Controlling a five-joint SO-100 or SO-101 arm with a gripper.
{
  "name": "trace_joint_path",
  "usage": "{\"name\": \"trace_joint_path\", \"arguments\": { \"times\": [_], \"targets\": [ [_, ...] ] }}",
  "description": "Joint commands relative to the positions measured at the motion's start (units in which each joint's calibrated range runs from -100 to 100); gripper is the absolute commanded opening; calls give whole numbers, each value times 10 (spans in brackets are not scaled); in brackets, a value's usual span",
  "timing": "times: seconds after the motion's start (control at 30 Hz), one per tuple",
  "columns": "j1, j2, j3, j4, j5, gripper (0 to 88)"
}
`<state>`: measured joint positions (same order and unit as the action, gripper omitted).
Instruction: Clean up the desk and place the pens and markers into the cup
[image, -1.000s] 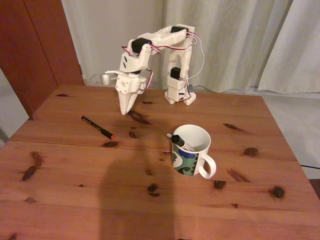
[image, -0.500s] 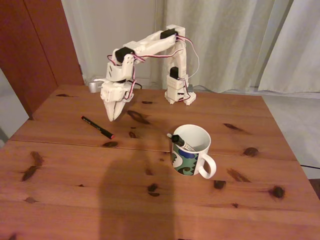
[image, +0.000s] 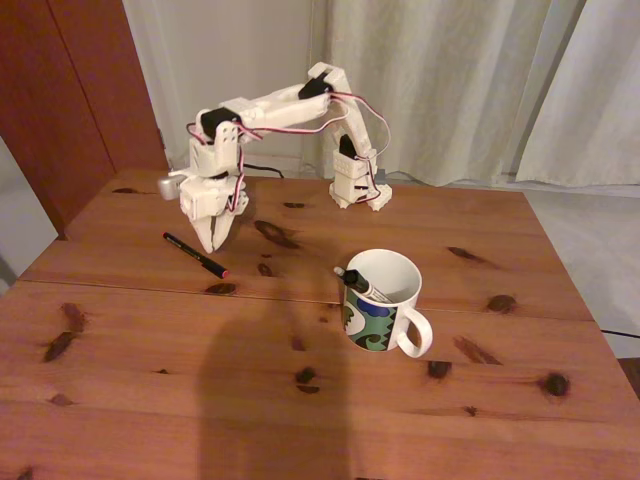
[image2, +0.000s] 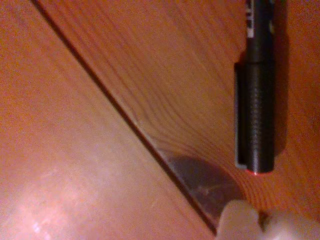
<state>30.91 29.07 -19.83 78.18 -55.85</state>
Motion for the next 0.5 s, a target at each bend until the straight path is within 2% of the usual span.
{"name": "trace_joint_path", "arguments": {
  "times": [0.0,0.47],
  "targets": [
    [-7,22,-61,12,-1,8],
    [23,66,-97,13,2,8]
  ]
}}
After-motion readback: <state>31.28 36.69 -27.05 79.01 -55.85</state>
